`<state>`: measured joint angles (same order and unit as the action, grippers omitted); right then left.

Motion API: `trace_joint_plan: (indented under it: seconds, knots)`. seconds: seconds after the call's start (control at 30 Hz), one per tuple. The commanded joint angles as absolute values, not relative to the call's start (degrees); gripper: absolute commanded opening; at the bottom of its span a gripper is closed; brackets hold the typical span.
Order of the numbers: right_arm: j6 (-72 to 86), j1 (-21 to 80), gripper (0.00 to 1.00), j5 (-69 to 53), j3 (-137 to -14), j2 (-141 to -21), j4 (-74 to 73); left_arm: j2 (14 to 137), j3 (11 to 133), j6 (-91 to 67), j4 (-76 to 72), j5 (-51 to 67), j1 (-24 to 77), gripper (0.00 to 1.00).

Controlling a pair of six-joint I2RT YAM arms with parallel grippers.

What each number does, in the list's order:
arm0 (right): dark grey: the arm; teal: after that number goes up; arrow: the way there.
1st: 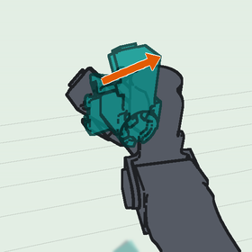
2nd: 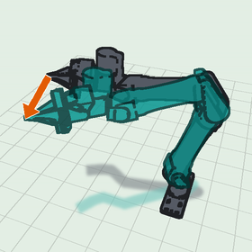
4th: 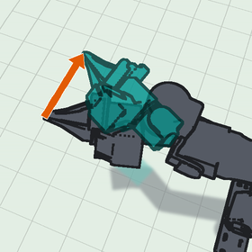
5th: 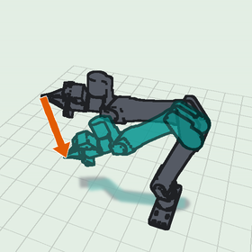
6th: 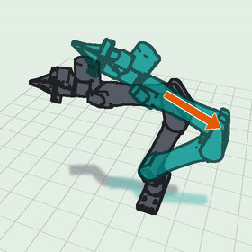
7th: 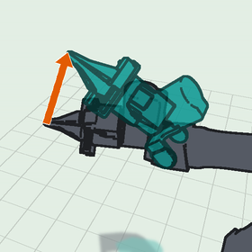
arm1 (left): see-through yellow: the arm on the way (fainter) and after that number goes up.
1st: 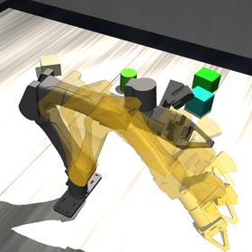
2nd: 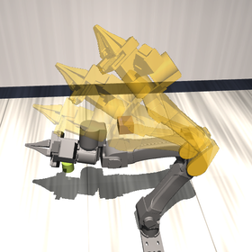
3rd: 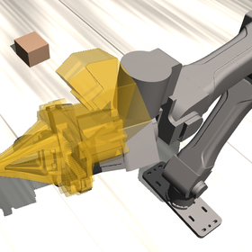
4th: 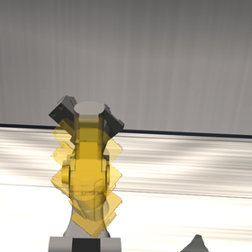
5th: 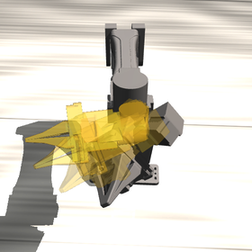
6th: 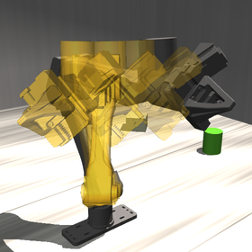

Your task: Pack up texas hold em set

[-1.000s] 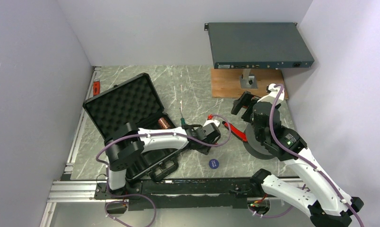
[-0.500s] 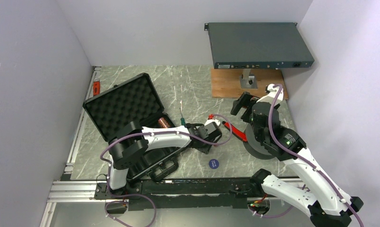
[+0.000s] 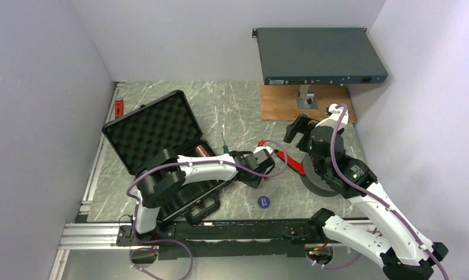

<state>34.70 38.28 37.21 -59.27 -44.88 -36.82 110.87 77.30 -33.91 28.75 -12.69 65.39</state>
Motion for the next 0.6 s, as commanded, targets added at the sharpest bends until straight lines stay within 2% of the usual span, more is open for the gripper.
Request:
trace_joint_plan:
  seconds: [0.0, 0.57]
  knots:
    - [34.4, 38.1, 1.00, 37.5, -59.0, -44.4, -35.0, 111.9, 79.9, -34.1, 29.1, -11.8, 65.3, 0.41]
    - [34.4, 38.1, 1.00, 37.3, -58.2, -44.1, -34.8, 112.7, 80.4, -35.5, 30.4, -12.7, 65.3, 0.36]
